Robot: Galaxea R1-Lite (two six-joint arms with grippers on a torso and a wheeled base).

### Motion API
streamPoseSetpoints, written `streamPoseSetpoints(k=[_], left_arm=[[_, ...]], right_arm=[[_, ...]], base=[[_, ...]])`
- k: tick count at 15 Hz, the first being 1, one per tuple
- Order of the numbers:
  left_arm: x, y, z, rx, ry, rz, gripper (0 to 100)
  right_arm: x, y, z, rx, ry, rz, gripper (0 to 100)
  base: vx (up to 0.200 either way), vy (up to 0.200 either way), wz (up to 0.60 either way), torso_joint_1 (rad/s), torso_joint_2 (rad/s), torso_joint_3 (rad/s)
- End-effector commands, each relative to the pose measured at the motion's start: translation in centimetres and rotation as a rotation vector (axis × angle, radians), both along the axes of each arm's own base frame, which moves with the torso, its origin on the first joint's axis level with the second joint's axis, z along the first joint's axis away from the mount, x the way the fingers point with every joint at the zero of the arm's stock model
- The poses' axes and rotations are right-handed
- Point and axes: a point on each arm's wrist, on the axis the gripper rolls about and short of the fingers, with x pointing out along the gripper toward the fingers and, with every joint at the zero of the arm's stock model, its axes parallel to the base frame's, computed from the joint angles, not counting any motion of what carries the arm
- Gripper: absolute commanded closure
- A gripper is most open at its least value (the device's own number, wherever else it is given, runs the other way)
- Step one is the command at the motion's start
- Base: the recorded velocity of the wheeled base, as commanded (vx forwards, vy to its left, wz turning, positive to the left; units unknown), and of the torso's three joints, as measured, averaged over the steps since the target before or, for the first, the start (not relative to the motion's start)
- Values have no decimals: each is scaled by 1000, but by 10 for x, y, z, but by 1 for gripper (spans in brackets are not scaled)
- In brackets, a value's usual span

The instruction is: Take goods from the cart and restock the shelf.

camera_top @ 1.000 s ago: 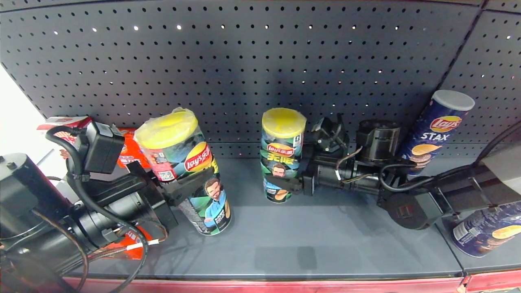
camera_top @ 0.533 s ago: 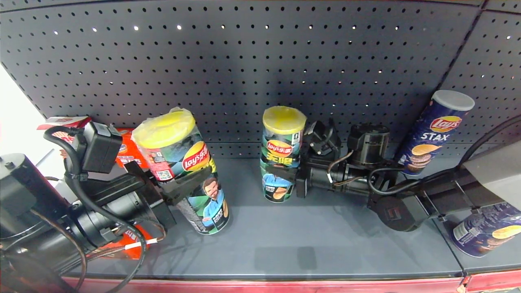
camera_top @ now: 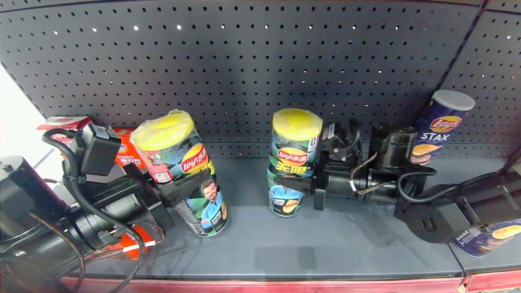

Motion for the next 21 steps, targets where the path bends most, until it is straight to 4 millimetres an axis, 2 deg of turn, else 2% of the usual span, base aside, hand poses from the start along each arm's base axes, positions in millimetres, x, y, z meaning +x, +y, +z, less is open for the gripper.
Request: streamPoseSetpoints(k=[1,2,5,13,14,21], left_arm=[[0,0,0,-1,-2,0,100],[0,0,0,-1,-1,0,100],[0,0,-1,1,4,0,100],[1,-1,-1,1,4,-2,100],[2,-1,-1,2,5,-2,100],[1,0,-1,1,4,-3,100]], right_arm=[[-38,-21,9,-4,1,34,100],[-47,-27,2,-24,11,41,100],[-59,-31,-23,-73,-28,57,100],[-50,-25,-34,-86,-5,58,100],[-50,-26,-34,-84,-11,55,0],[-56,-32,-30,-79,-22,38,0]], base=[[0,0,0,0,0,0],[0,0,0,0,0,0],[0,0,0,0,0,0],[0,0,0,0,0,0],[0,0,0,0,0,0],[0,0,0,0,0,0]])
